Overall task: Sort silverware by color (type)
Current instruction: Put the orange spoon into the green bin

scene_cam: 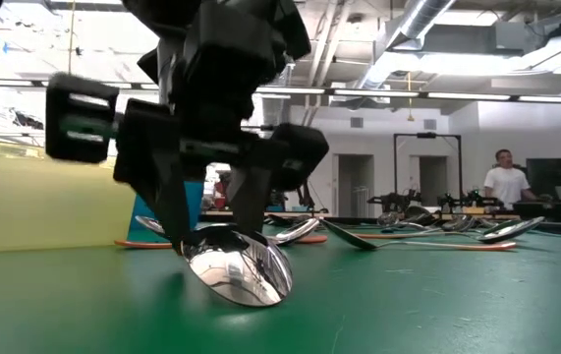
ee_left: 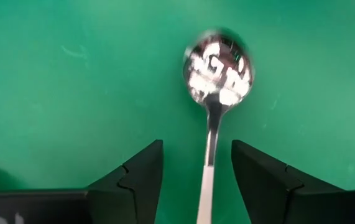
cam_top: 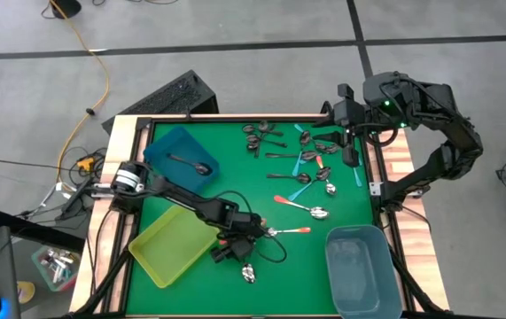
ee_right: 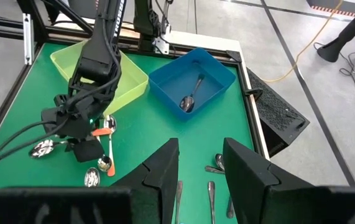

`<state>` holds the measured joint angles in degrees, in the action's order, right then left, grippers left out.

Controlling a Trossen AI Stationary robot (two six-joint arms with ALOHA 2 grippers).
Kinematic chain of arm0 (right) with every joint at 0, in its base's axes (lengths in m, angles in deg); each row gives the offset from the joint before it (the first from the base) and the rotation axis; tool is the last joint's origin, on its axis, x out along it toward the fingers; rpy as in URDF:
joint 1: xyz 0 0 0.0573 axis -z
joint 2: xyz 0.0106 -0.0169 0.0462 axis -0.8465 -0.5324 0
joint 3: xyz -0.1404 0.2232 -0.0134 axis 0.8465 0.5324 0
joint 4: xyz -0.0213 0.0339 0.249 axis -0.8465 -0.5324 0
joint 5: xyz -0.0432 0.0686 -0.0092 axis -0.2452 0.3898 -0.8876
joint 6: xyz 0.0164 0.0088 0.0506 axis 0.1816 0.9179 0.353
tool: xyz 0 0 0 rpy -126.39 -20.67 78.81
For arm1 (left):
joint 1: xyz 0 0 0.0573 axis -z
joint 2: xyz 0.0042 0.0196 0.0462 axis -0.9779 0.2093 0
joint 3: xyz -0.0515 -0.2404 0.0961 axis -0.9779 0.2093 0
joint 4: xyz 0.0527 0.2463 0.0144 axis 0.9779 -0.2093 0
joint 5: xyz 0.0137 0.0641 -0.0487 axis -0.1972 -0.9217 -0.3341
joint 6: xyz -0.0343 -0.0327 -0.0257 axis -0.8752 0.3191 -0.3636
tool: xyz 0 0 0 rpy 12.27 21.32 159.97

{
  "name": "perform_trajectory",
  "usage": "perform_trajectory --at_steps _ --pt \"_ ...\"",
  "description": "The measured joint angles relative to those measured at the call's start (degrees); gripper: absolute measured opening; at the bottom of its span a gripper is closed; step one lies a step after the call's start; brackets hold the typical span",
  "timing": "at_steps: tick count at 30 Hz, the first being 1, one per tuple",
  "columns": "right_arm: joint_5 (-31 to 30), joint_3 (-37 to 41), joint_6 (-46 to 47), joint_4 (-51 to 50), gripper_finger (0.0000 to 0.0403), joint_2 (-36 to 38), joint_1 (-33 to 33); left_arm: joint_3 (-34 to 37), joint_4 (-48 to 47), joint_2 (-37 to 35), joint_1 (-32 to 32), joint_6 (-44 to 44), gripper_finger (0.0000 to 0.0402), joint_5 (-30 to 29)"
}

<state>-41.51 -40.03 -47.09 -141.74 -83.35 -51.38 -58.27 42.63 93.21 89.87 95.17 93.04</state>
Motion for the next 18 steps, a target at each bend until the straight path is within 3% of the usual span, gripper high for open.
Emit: perform_trajectory --at_steps 6,13,18 --pt "0.02 0.00 0.26 0.24 0.0138 0.00 0.00 0.00 -0.44 0.00 -0.19 -0.06 0.0115 -0.59" --pt "0.02 0.00 0.00 1.14 0.0138 0.00 -0.02 0.00 -0.26 0.00 -0.37 -0.05 0.0019 -0.06" --pt "0.02 0.00 -0.05 1.41 0.0138 0.00 -0.01 -0.71 -0.55 0.00 -0.39 -1.08 0.0007 -0.06"
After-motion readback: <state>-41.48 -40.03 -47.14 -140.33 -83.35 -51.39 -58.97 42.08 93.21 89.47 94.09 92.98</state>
